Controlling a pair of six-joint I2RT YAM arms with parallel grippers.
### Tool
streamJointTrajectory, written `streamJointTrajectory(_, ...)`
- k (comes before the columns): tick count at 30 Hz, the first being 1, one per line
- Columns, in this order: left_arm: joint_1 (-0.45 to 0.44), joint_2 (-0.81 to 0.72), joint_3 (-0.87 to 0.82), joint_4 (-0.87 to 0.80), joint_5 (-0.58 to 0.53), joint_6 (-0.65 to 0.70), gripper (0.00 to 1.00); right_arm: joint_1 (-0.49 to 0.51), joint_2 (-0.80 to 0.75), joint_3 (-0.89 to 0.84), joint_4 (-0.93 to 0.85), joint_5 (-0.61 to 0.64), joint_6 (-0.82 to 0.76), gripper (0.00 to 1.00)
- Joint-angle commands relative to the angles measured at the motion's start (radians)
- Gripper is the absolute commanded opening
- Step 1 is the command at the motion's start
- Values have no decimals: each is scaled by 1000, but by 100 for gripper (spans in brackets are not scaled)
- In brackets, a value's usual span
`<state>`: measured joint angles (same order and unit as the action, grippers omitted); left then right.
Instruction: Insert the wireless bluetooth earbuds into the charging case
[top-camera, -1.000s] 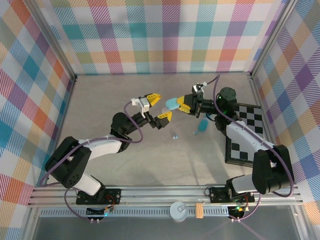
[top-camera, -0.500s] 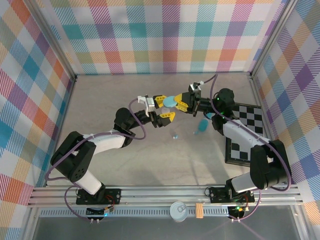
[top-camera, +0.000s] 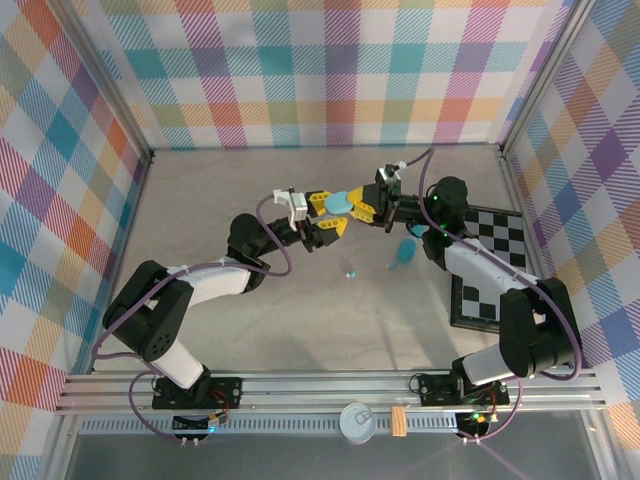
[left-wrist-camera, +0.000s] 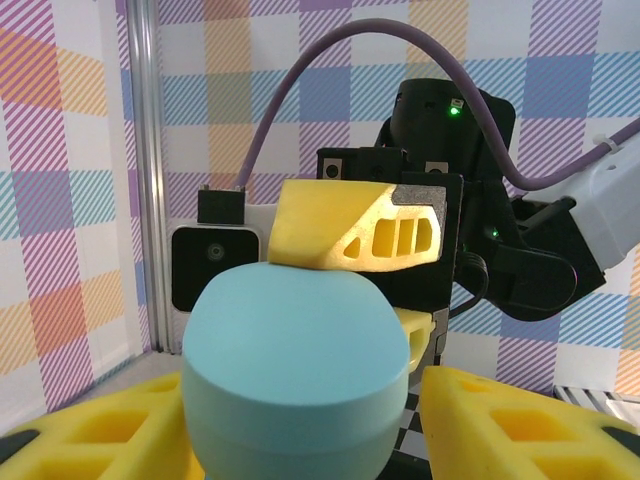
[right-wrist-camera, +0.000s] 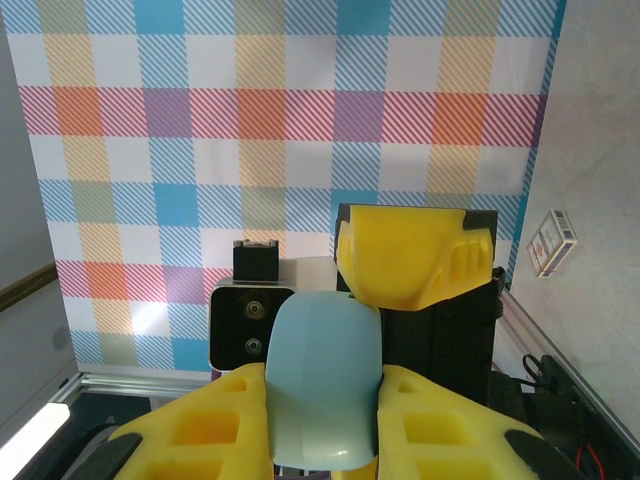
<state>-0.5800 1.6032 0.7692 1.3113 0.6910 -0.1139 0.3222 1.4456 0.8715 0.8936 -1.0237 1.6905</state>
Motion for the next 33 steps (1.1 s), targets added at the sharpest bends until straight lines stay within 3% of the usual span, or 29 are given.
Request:
streamJointTrajectory(1,2,8,33,51,45,-11,53,9,3,29,7,8,-27,2)
streamJointTrajectory(14,2,19,52,52,58,-41,47,11,7,24,-16,6,-47,1)
streamJointTrajectory(20,2,20,49,52,62,-40,40,11,4,25,-31,10,-54,3)
streamJointTrajectory(26,2,17,39,51,61,-34,34,11,-22,44,-148,19,-151,36)
streamJointTrajectory(30,10,3,18,48,64,-27,35,-6,-73,96,-403,2,-339,57)
streamJointTrajectory(33,21,-15,-3,47,70,-35,35,-30,-109,177,-735,11,-570,66)
